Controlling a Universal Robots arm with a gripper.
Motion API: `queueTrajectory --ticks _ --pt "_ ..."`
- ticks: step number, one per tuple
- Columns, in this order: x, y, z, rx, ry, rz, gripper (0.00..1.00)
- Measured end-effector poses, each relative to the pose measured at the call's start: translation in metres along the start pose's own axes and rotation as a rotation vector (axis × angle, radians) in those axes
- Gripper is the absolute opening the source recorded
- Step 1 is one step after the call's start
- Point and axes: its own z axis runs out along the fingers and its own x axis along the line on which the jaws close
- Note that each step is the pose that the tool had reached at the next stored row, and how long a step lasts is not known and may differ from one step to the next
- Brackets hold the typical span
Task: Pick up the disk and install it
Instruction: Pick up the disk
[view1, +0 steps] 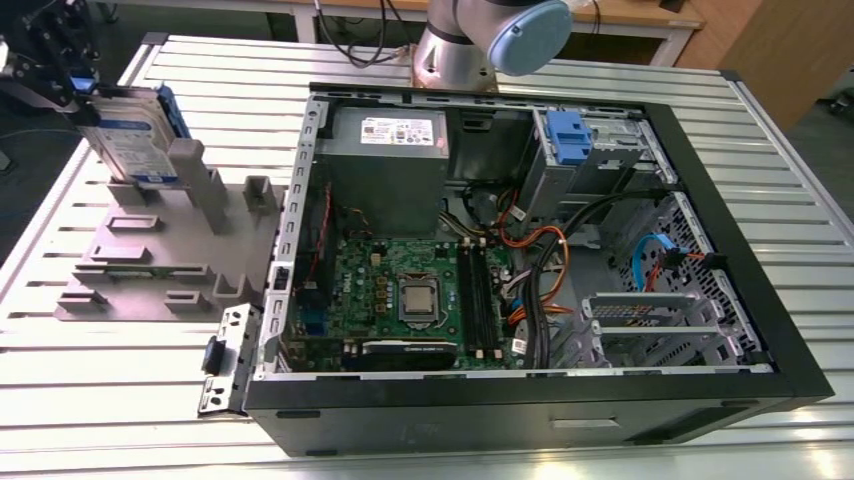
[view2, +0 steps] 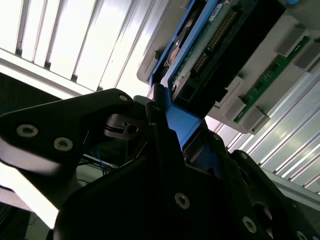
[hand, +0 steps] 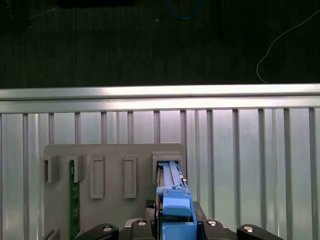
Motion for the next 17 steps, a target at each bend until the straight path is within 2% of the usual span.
queueTrajectory --ticks 17 --pt "-0.0002 0.0000 -0.0060 -0.0002 0.0001 0.000 0.36"
